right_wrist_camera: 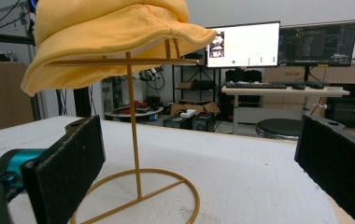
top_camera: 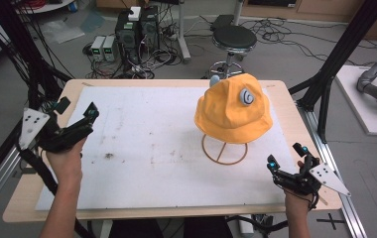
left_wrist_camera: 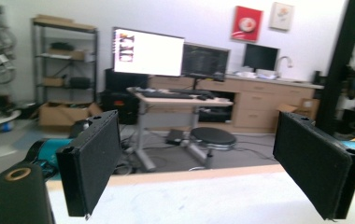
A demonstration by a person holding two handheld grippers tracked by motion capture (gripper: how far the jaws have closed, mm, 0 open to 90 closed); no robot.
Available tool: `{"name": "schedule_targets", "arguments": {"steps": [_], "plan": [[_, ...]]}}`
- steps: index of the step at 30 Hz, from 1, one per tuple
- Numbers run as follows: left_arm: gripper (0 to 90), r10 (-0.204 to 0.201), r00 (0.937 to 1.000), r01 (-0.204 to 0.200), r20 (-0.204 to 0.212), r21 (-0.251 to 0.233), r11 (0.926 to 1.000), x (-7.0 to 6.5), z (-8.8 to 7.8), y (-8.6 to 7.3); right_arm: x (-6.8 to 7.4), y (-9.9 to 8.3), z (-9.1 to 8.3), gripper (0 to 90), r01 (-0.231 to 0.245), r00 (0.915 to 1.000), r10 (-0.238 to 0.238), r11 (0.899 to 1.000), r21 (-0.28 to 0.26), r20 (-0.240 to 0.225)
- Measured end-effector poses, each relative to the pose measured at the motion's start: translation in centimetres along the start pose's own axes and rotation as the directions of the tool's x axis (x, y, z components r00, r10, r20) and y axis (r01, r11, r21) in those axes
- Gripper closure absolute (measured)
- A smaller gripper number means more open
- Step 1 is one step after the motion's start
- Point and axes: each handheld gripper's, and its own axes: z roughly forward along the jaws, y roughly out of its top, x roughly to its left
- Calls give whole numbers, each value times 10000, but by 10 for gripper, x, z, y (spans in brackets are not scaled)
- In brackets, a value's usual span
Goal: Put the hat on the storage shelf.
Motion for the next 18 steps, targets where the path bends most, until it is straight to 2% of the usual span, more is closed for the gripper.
{"name": "schedule_targets", "arguments": {"steps": [3, 8, 12, 15, 18], "plan": [[155, 69, 9989, -59, -472, 212, 9998, 13, -14, -14, 1, 0, 0, 13, -32, 10000, 32, 10000, 0, 26], [155, -42, 9947, 94, -1026, 501, 9987, 32, -33, -34, 1, -1, 1, 13, -81, 10000, 81, 10000, 25, 37], [156, 13, 9923, 51, -1236, 519, 9986, 39, -40, -42, 1, -2, 3, 13, -97, 10000, 97, 10000, -14, -2], [155, 144, 9925, -112, -1214, 267, 9996, 39, -42, -46, 1, -2, 4, 13, -119, 9999, 119, 9999, -2, 55], [155, 282, 9926, -240, -1179, 366, 9990, 38, -43, -52, 0, -4, 5, 13, -105, 9999, 104, 9999, 54, 66]]}}
